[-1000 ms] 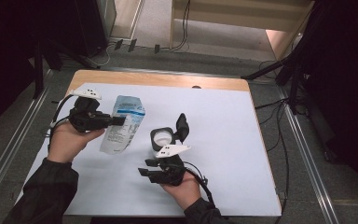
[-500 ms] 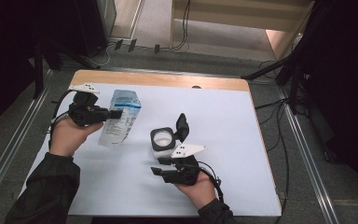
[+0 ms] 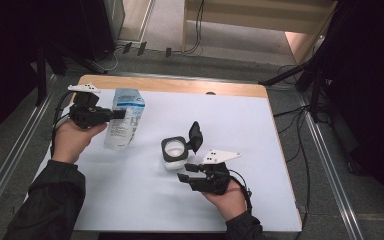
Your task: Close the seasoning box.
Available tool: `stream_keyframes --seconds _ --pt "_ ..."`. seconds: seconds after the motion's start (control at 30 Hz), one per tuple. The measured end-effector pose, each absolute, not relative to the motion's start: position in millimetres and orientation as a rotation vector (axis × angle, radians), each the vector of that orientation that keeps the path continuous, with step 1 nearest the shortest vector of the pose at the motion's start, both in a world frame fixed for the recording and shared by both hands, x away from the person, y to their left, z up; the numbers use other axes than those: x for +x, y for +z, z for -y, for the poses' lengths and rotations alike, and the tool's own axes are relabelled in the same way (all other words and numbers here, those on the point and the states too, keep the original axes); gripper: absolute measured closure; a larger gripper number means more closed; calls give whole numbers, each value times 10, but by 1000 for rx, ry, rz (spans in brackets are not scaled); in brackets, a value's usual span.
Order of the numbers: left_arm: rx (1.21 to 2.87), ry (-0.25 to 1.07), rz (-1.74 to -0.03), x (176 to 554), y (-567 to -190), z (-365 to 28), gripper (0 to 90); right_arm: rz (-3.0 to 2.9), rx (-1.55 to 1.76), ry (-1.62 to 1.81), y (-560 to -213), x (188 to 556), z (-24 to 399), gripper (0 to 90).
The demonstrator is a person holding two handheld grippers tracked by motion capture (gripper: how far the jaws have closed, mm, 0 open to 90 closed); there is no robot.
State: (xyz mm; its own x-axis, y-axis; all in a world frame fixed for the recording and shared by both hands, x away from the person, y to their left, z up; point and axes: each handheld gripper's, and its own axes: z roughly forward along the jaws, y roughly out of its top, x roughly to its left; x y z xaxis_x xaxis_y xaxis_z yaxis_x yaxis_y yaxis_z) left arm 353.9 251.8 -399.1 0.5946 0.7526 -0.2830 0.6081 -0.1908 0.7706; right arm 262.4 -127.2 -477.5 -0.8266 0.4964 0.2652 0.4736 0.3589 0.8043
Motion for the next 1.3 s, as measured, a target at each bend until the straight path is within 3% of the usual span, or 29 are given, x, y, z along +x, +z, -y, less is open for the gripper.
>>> stream_keyframes --seconds 0.27,0.6,1.3 --pt "1890 258 -1136 3669 -4109 -2559 900 -2540 990 1480 -4769 2687 1443 556" --pt "1877 248 -1141 3680 -4235 -2629 900 -2489 1045 1489 -4742 2763 1566 556" --pt "1875 254 -1148 3294 -4333 -2812 875 -2412 1160 1487 -4675 2976 1725 557"
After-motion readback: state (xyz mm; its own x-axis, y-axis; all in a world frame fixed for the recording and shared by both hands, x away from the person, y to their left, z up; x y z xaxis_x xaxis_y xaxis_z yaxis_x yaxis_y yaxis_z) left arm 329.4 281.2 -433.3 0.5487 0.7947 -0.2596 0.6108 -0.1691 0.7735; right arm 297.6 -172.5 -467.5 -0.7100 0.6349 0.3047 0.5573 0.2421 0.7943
